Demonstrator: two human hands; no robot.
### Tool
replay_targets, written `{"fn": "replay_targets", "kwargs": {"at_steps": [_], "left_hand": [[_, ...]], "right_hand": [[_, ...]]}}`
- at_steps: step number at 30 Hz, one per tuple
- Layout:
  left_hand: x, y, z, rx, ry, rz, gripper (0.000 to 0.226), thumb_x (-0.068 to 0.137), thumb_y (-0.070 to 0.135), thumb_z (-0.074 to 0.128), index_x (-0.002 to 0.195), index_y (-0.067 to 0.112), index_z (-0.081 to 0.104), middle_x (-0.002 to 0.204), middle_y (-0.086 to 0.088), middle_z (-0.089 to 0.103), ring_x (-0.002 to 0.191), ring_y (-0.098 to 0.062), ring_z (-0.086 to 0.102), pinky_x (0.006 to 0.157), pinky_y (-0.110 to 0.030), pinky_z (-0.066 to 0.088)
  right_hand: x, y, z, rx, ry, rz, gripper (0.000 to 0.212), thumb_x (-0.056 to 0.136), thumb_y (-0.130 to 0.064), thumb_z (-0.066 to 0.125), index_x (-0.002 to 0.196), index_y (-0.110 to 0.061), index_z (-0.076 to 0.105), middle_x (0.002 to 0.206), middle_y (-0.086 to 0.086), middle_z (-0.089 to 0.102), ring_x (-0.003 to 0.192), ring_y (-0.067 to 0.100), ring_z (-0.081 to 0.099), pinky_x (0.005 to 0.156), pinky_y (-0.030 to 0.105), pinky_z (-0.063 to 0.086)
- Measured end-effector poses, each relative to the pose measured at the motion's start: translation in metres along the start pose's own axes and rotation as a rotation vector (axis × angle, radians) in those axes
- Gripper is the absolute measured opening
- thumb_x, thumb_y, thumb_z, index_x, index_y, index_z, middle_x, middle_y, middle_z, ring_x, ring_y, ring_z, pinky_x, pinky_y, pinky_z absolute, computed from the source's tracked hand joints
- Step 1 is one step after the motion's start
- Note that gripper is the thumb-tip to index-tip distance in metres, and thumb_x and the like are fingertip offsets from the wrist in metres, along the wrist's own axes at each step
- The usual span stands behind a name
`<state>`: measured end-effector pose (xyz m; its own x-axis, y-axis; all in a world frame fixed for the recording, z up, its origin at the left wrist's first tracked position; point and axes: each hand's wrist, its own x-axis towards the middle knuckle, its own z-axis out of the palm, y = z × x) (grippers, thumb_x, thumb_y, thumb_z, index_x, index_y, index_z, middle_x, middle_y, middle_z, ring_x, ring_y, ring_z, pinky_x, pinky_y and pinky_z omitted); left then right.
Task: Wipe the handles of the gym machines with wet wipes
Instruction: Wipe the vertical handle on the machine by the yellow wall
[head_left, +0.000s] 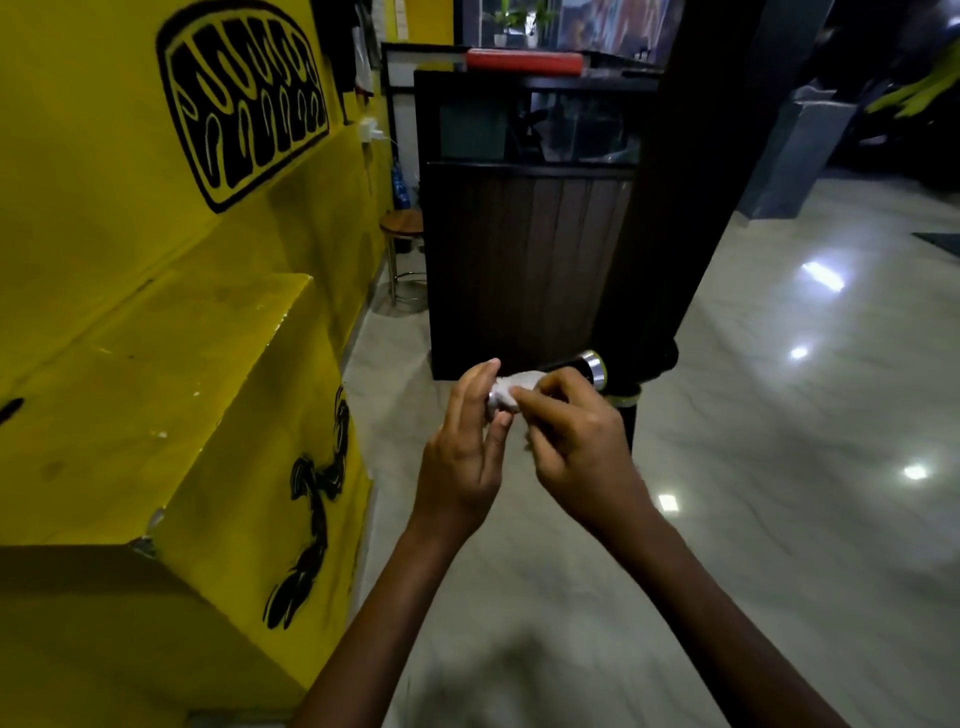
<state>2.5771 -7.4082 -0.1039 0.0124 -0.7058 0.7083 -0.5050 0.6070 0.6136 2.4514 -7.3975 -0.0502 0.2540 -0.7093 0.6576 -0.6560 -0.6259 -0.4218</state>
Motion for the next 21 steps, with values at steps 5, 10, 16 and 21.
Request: {"fn": "replay_targets", "kwargs": {"at_steps": [5, 10, 16, 21], "left_hand": [[-0.001, -0.003, 0.001, -0.024, -0.011, -0.050, 0.046, 0.099, 0.033, 0.036, 0.142, 0.016, 0.034, 0.143, 0.001, 0.038, 0.108, -0.022, 0.061, 0.081, -0.020, 0.054], [0.002, -0.003, -0.006, -0.011, -0.043, -0.007, 0.048, 0.099, 0.044, 0.031, 0.140, 0.018, 0.035, 0.141, 0.003, 0.040, 0.120, -0.005, 0.050, 0.087, -0.005, 0.042], [0.001, -0.006, -0.007, -0.032, -0.053, -0.032, 0.053, 0.099, 0.049, 0.027, 0.141, 0.017, 0.037, 0.143, 0.002, 0.040, 0.123, 0.003, 0.044, 0.090, -0.010, 0.045], [0.002, -0.003, -0.009, -0.025, -0.039, -0.028, 0.043, 0.099, 0.038, 0.031, 0.137, 0.019, 0.040, 0.140, -0.004, 0.046, 0.125, 0.011, 0.038, 0.092, -0.005, 0.036]], "right_hand": [[0.006, 0.019, -0.006, -0.209, 0.151, 0.216, 0.033, 0.081, 0.004, 0.062, 0.113, -0.003, 0.066, 0.096, 0.013, 0.057, 0.077, 0.016, 0.053, 0.062, 0.008, 0.030], [-0.002, 0.001, 0.015, -0.070, 0.091, 0.037, 0.030, 0.084, -0.005, 0.053, 0.111, 0.000, 0.065, 0.093, 0.012, 0.058, 0.080, 0.015, 0.055, 0.067, 0.012, 0.042], [-0.016, 0.019, 0.006, 0.027, 0.274, 0.052, 0.026, 0.076, 0.010, 0.064, 0.100, 0.002, 0.070, 0.092, 0.013, 0.062, 0.083, 0.007, 0.055, 0.073, 0.004, 0.042], [-0.011, 0.012, 0.027, 0.140, 0.537, 0.271, 0.026, 0.077, 0.015, 0.061, 0.098, 0.001, 0.067, 0.092, 0.012, 0.061, 0.086, 0.016, 0.060, 0.074, 0.021, 0.052]]}}
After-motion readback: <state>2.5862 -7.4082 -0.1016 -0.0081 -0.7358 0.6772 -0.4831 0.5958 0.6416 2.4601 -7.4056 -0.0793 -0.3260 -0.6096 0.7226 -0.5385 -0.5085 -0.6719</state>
